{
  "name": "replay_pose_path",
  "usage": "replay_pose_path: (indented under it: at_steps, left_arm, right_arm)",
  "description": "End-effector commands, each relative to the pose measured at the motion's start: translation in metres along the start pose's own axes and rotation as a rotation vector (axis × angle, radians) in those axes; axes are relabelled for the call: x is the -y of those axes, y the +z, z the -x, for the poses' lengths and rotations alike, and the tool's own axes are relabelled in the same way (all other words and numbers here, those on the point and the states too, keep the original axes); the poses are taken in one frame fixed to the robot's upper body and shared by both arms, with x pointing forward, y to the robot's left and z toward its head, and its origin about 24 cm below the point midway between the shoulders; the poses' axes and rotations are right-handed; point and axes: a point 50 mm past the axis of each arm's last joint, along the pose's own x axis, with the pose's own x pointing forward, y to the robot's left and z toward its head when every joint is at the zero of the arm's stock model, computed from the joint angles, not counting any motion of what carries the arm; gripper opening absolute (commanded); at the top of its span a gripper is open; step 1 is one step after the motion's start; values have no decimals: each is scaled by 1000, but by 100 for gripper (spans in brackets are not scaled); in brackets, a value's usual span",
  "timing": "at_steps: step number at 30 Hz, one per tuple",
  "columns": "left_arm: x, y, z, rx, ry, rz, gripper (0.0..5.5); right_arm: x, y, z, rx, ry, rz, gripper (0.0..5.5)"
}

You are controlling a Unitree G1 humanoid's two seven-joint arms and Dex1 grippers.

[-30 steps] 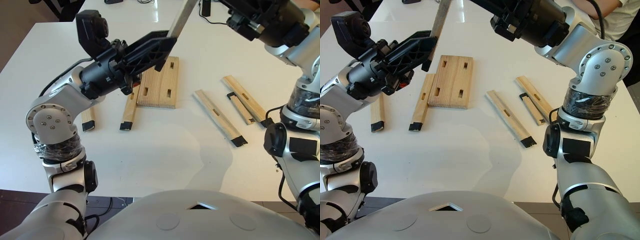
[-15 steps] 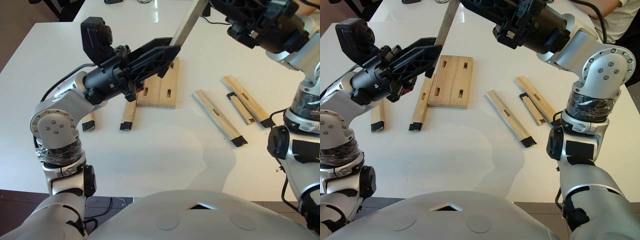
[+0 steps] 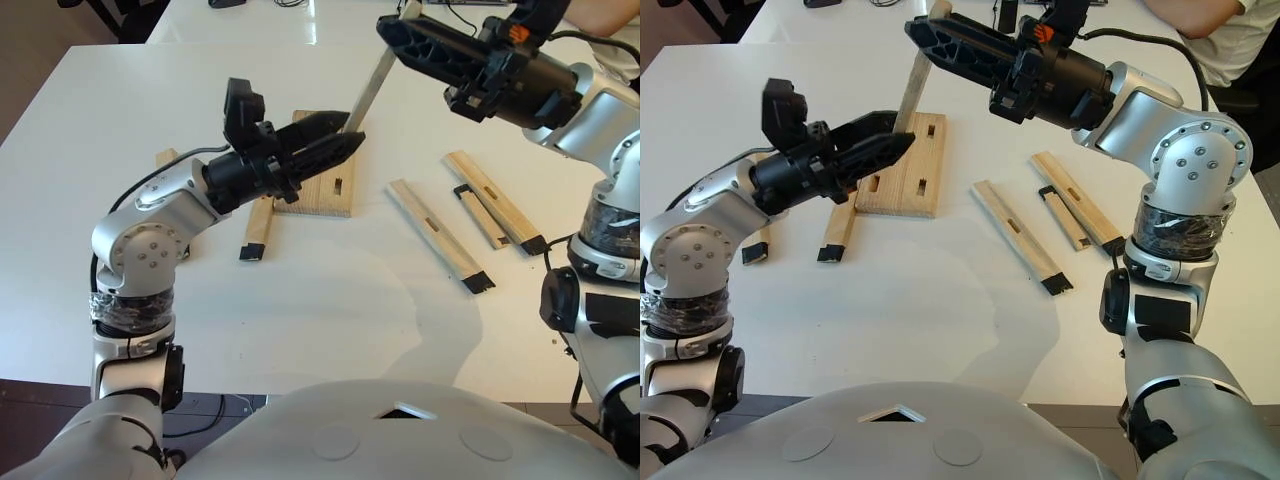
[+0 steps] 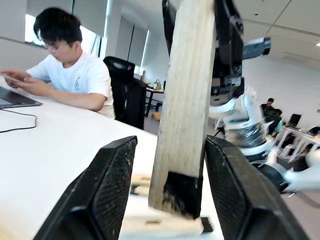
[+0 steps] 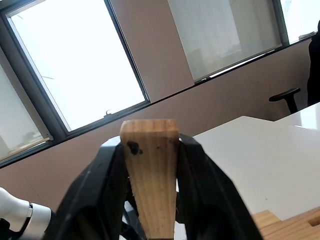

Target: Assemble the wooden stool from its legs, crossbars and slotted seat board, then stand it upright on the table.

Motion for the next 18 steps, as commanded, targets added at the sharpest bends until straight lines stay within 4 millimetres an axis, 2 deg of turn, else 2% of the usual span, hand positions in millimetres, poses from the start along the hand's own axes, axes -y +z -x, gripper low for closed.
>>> replay_pose_path:
  at_steps: [1, 6, 9, 11, 13, 18]
  left_arm:
    - [-19, -55, 47, -294, 203, -26, 233]
    - [-22, -80, 78, -357, 351, -36, 233]
    - [-29, -73, 84, -235, 514, -31, 233]
    - [-32, -67, 86, -103, 631, 8, 233]
    - [-27, -66, 86, -2, 706, 47, 233]
    - [-22, -64, 74, 103, 767, 97, 233]
  right_arm:
    - [21, -4, 26, -74, -158, 169, 128]
    - [37, -22, 68, -234, -304, 251, 128]
    - [35, -44, 101, -408, -361, 263, 128]
    - [29, -51, 118, -473, -365, 258, 128]
    - [27, -47, 124, -501, -356, 261, 128]
    - [23, -51, 141, -666, -313, 276, 128]
